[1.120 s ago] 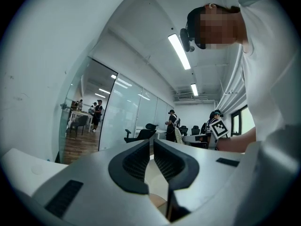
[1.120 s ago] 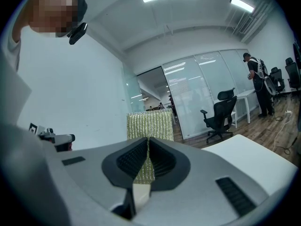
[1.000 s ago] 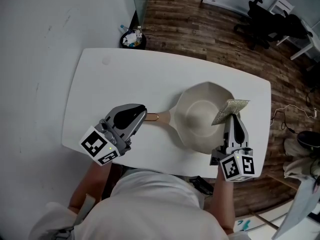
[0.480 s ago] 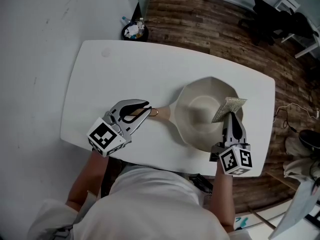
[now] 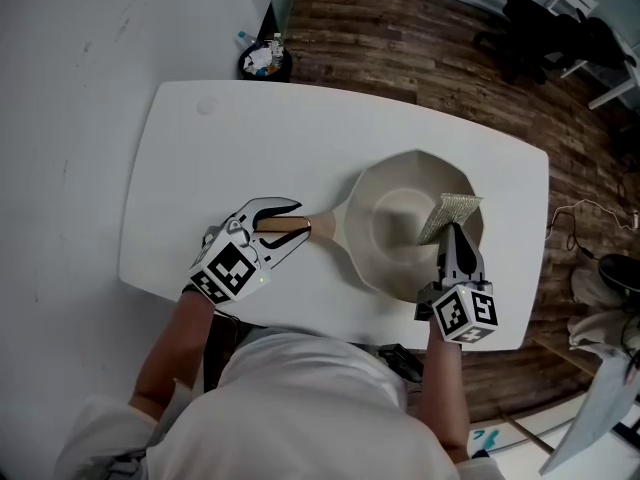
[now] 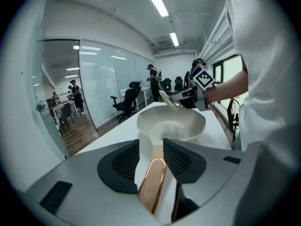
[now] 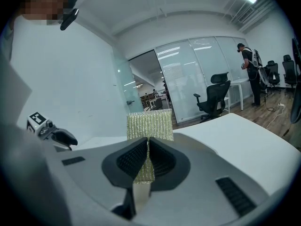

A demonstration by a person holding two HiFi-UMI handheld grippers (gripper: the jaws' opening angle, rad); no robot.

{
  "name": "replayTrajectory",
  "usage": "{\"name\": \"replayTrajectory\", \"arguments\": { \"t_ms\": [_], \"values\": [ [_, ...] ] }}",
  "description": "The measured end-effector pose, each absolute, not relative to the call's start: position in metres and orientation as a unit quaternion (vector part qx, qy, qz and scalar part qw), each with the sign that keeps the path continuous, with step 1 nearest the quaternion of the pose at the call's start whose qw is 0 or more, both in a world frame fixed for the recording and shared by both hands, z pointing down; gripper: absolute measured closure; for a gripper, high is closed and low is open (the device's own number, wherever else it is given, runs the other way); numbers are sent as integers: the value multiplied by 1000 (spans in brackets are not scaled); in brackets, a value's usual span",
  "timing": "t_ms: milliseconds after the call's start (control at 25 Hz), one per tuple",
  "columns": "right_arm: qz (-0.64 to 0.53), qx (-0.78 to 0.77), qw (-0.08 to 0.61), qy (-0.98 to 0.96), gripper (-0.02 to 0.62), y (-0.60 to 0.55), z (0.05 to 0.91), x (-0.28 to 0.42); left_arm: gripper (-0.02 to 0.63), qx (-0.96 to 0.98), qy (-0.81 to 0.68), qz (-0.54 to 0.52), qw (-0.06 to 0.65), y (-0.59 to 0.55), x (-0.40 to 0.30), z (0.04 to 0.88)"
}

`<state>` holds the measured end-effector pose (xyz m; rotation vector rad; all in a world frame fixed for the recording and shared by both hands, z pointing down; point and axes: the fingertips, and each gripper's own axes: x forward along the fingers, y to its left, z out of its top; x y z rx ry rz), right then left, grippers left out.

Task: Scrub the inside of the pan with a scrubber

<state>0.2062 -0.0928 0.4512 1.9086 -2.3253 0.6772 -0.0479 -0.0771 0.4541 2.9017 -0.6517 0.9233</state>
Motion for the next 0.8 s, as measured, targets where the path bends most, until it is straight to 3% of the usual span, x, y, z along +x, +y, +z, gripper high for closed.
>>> {"name": "replayTrajectory", "arguments": {
  "t_ms": [280,800],
  "values": [
    [227,617,32,-753,568,-92,459,203,350,896,-121,426,-38,-63,-40,499],
    [235,611,37,-755,568,-86,466,195,328,860,-68,505,-18,-68,-37,538]
  ]
}}
